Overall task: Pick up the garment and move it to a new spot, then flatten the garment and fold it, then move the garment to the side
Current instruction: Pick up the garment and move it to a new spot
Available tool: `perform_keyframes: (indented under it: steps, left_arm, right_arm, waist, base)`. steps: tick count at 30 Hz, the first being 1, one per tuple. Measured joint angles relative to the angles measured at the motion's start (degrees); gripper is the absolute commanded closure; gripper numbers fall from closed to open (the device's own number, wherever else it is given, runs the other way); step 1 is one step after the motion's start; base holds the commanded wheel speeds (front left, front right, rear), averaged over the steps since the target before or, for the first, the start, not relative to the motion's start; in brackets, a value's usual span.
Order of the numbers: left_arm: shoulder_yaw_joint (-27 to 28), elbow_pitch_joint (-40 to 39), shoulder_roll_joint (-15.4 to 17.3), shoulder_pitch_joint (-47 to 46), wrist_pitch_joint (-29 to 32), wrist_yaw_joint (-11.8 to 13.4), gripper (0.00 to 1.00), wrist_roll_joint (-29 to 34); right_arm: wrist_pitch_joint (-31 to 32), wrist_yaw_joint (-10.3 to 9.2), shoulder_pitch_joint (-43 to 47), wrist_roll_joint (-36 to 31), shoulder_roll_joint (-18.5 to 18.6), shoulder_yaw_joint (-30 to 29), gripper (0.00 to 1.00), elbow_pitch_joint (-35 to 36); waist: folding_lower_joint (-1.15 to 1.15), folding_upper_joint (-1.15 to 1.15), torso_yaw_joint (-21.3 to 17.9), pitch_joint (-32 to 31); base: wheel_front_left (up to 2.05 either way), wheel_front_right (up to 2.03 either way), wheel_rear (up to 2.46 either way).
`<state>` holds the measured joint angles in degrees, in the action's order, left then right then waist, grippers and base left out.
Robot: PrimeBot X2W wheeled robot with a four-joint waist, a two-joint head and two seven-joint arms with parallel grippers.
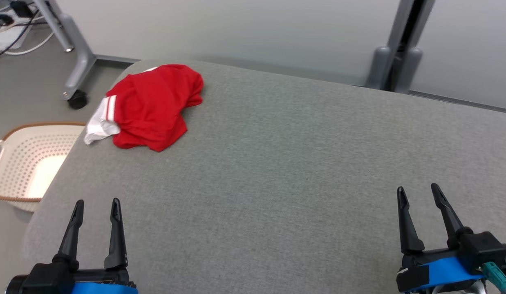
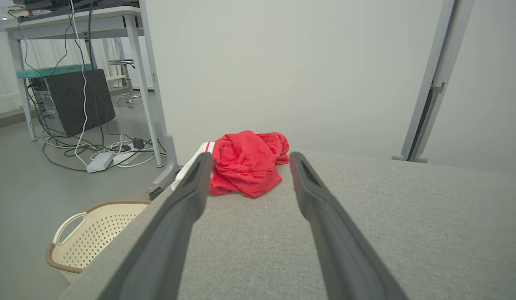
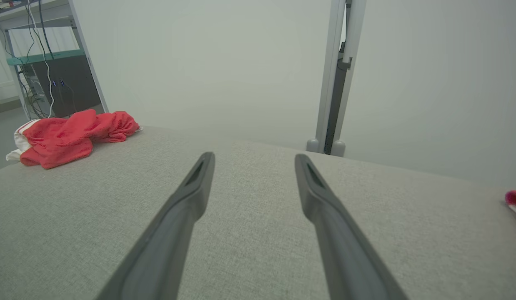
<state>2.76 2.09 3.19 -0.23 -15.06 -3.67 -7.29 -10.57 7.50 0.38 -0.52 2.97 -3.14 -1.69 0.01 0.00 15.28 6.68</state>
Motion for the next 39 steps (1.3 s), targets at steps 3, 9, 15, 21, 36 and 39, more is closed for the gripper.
perform_keyframes:
  steps: [3, 9, 15, 21, 36, 39]
  left_arm:
    - [0.45, -0.16, -0.02, 0.01, 0.00, 0.13, 0.00, -0.31]
    - [0.76, -0.21, -0.16, 0.04, 0.00, 0.76, 0.00, -1.21]
    - [0.86, -0.15, -0.22, 0.20, 0.00, 1.07, 0.00, -1.68]
    - [2.27, 0.20, -0.27, -1.02, 0.01, 1.16, 0.00, -1.87]
    - [4.98, 13.40, 12.40, -35.98, 1.18, -2.52, 0.00, -3.85]
    - [4.91, 18.29, 15.50, -42.68, 2.16, -2.88, 0.00, -4.24]
  right_arm:
    - [0.33, 0.00, -0.96, -0.46, 0.07, 0.43, 0.00, 0.12]
    - [1.00, 0.01, -2.29, -0.68, 0.76, 1.07, 0.00, 0.11]
    - [1.32, 0.01, -2.44, -0.68, 1.02, 1.31, 0.00, -0.05]
    - [1.56, 0.00, -2.49, -0.68, 1.37, 1.57, 0.00, 0.23]
    - [5.11, 0.00, -7.17, -2.63, 3.54, 0.77, 0.00, 9.45]
    - [5.92, 0.00, -7.86, -3.04, 3.86, 0.20, 0.00, 12.23]
  waist:
    - [0.00, 0.00, 3.24, 0.80]
    - [0.00, 0.00, 8.93, 2.37]
    - [0.00, 0.00, 12.53, 2.99]
    - [0.00, 0.00, 12.08, 3.13]
    - [0.00, 0.00, 4.06, 10.99]
    - [0.00, 0.00, 1.64, 13.83]
  base:
    - [0.00, 0.00, 0.00]
    - [0.00, 0.00, 0.00]
    - [0.00, 0.00, 0.00]
    - [0.00, 0.00, 0.00]
    - [0.00, 0.00, 0.00]
    - [0.00, 0.00, 0.00]
